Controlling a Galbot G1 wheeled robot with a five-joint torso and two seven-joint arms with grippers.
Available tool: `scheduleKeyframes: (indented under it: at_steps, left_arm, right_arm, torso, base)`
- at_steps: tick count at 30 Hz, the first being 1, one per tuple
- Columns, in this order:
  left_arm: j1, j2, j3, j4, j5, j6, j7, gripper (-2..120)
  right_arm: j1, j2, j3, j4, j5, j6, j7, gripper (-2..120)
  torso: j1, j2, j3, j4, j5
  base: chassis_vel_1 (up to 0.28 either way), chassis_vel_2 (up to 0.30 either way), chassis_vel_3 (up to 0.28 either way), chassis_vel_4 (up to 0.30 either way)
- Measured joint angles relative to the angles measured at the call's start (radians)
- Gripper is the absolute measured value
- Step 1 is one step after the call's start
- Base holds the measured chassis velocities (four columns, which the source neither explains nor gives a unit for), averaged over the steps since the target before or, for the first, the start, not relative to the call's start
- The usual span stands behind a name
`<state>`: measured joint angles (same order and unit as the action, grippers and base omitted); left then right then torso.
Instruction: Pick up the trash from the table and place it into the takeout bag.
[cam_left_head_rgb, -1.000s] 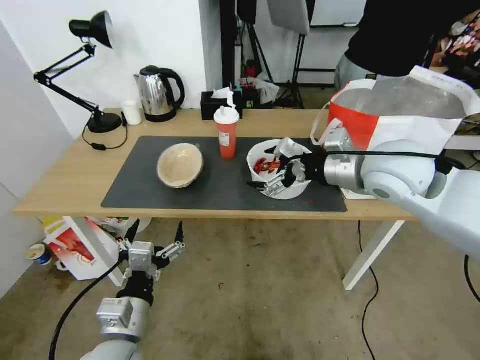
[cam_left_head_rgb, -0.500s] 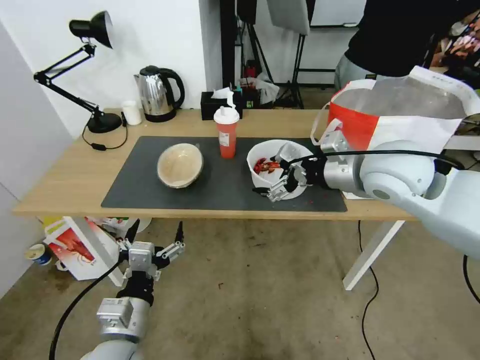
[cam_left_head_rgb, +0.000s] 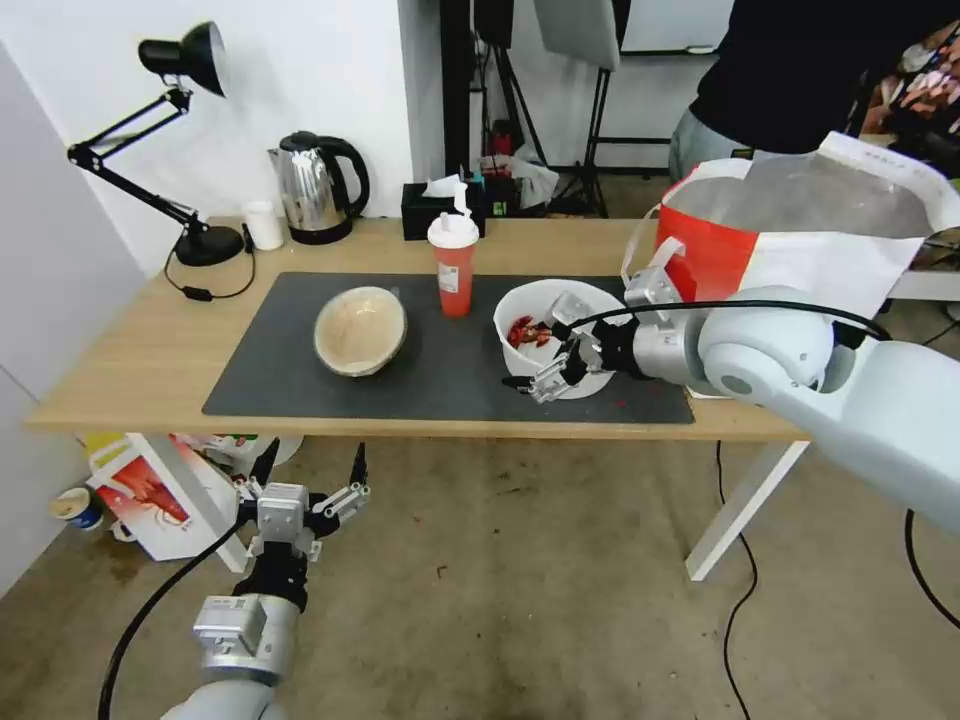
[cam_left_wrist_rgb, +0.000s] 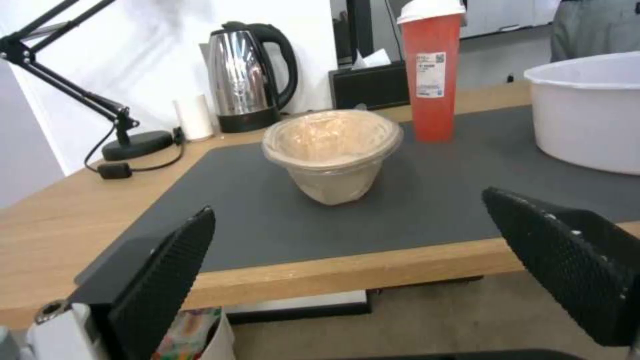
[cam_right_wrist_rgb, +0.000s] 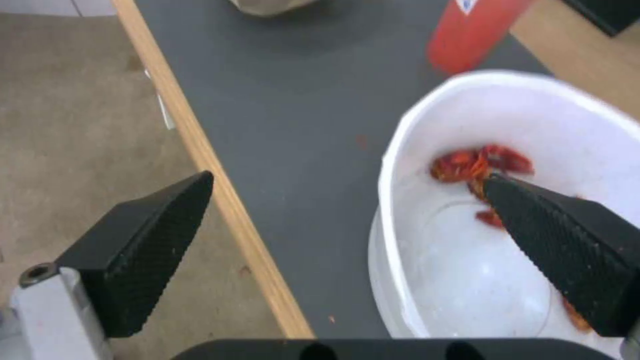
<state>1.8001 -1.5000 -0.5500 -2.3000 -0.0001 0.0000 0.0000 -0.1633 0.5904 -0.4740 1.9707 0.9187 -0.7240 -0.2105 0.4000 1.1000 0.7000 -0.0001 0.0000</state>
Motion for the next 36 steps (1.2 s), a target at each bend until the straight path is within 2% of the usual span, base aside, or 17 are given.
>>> scheduleKeyframes:
  at_steps: [8,36]
  left_arm:
    - [0.000,0.000,0.000,0.000,0.000,0.000,0.000,100]
    - [0.000,0.000,0.000,0.000,0.000,0.000,0.000,100]
  right_arm:
    - [-0.019,0.023,-0.001,-0.036,-0.016,0.001,0.018,100]
    - [0.007,0.025,-0.034,-0.060,-0.039,0.002,0.021,100]
  torso:
    - [0.000,0.000,0.000,0.0002,0.0000]
    - [0.000,0.000,0.000,0.0000,-0.0001]
  base:
    - [0.000,0.000,0.000,0.000]
    - [0.000,0.000,0.000,0.000]
